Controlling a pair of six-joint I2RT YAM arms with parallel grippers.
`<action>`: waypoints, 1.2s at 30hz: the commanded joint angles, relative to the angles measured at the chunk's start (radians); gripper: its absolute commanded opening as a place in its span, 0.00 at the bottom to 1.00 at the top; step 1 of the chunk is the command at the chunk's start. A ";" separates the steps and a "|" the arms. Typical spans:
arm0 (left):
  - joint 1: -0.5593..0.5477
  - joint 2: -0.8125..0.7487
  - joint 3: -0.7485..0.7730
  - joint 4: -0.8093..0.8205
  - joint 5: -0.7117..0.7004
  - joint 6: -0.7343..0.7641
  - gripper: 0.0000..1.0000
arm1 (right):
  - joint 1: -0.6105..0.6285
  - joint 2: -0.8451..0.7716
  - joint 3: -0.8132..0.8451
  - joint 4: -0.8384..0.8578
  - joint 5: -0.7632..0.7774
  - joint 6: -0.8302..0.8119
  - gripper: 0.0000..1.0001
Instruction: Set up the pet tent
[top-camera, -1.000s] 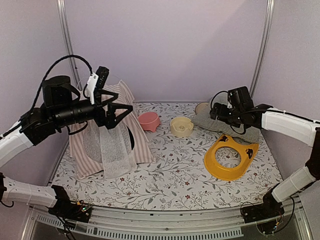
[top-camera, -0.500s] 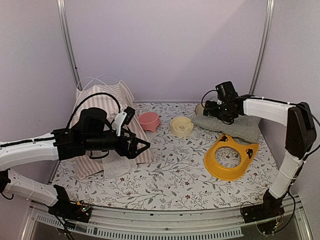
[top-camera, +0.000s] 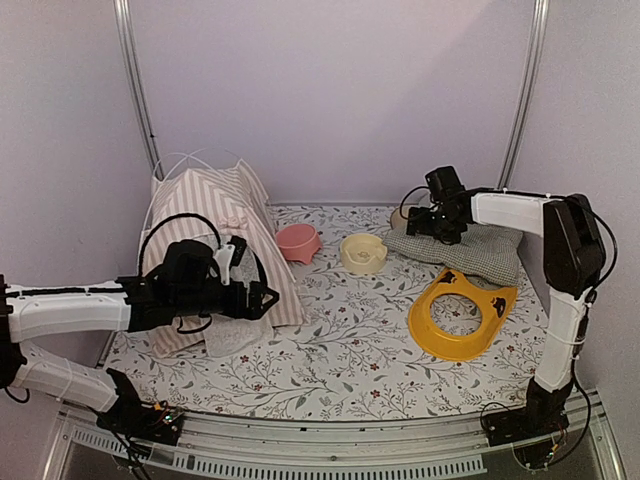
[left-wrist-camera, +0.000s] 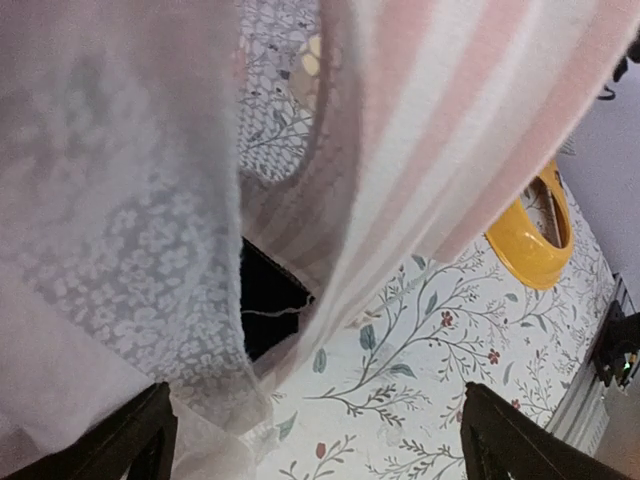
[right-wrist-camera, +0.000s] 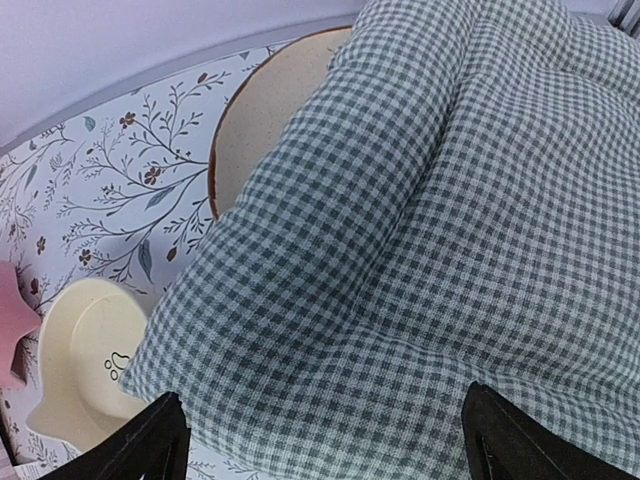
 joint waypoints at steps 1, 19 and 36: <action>0.103 0.057 0.033 0.050 0.024 0.038 1.00 | -0.002 0.048 0.034 -0.006 0.004 -0.042 0.96; 0.087 0.081 0.112 0.033 0.083 0.122 0.99 | -0.031 0.106 0.008 0.032 -0.020 -0.069 0.95; -0.101 -0.035 0.127 -0.027 -0.015 0.101 0.99 | -0.039 0.130 0.007 0.034 -0.049 -0.073 0.90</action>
